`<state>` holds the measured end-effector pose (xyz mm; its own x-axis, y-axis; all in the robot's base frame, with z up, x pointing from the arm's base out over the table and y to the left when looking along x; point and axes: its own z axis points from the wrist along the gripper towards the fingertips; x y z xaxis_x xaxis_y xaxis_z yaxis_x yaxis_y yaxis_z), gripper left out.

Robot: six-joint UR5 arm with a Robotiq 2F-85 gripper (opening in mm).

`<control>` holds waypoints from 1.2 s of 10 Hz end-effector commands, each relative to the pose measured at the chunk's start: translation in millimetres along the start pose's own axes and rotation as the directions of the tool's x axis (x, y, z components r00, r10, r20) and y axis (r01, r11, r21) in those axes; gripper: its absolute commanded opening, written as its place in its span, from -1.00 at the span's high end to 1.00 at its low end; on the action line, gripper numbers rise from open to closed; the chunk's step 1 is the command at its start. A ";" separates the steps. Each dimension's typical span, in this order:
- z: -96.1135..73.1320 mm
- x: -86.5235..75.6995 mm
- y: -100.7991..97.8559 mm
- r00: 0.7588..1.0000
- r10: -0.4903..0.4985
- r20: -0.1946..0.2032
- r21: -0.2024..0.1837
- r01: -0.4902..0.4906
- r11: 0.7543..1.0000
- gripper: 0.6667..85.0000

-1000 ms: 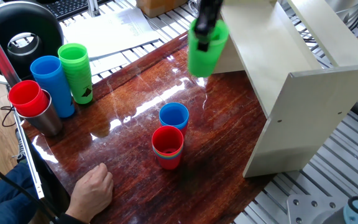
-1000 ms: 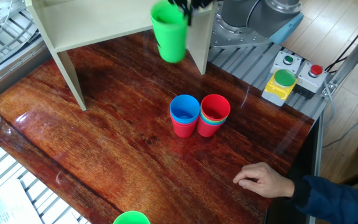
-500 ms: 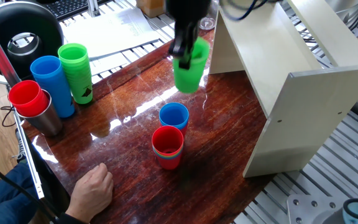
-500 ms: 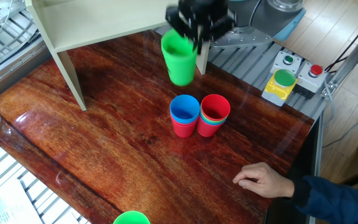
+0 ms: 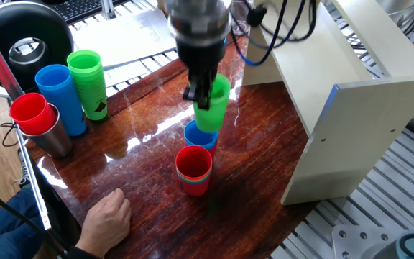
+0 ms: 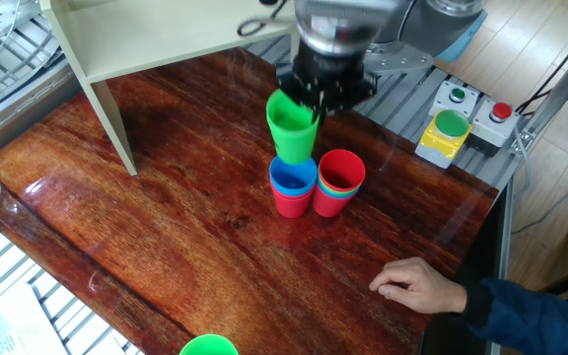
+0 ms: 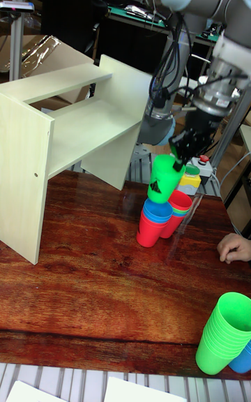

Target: Take the cups off the shelf and stack them together

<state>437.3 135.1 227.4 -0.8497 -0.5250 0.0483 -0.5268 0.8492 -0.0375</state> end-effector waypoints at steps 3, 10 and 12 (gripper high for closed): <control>46.0 -10.3 6.0 1.000 -0.011 0.024 0.015 0.010 1.000 0.98; 36.2 -20.4 -13.3 0.990 -0.136 0.038 0.101 0.132 0.986 -0.23; -12.9 8.3 -18.1 0.999 -0.026 -0.033 0.063 0.028 0.998 0.98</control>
<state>452.9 124.4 202.0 -0.8026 -0.5947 0.0459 -0.5953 0.7935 -0.1264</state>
